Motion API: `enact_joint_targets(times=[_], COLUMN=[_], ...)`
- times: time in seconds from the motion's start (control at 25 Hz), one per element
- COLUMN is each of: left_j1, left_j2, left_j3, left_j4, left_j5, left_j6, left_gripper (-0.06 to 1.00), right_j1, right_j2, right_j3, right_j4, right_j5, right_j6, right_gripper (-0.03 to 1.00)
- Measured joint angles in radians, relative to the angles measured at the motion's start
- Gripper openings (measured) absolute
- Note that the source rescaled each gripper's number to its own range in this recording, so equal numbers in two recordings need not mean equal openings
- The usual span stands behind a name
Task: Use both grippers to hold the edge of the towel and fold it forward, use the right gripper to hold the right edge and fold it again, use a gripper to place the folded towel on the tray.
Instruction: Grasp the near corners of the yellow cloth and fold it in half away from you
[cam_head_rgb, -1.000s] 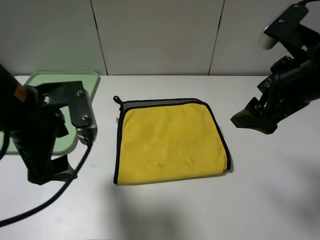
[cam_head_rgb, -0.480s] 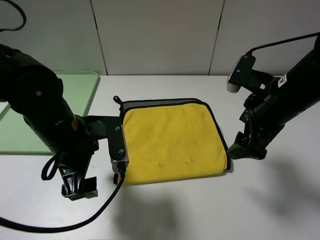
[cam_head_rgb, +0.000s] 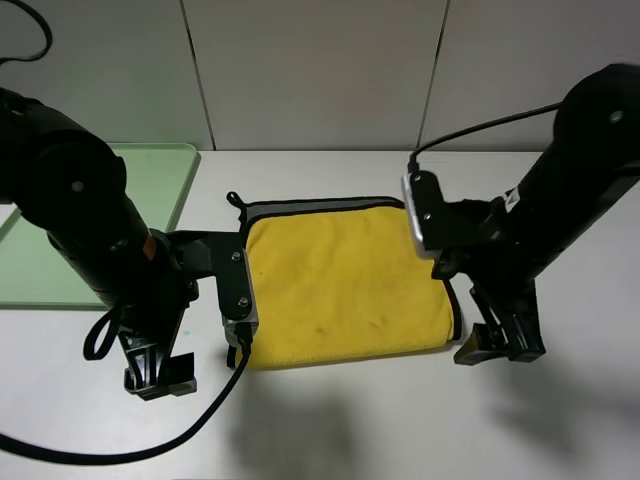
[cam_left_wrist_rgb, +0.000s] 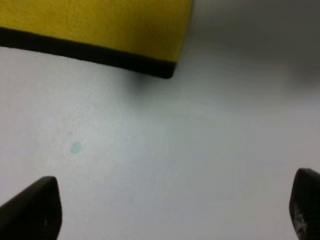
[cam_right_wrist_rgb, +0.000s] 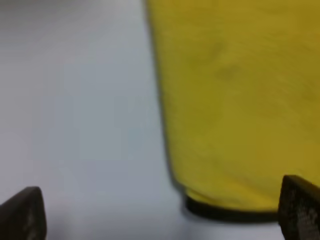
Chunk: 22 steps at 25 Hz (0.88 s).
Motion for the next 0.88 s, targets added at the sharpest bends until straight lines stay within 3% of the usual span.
enact_joint_targets(times=[0.2,0.44,0.88], left_j1=[0.000,0.000,0.000], left_j2=[0.000,0.000,0.000], left_j3=[0.000,0.000,0.000], left_j4=[0.000,0.000,0.001], left_j5=[0.015,0.023,0.022], left_j6=[0.000,0.000,0.000], left_gripper=[0.90,0.90,0.90], right_j1=[0.053,0.057,0.057], right_j2=[0.075,0.134,0.229], right_j3=[0.000,0.000,-0.001], right_j4=[-0.032,-0.109,-0.132], right_j5=[-0.016,-0.044,-0.110], right_j6=[-0.009,-0.003,0.003], right_gripper=[1.00,1.00,1.00])
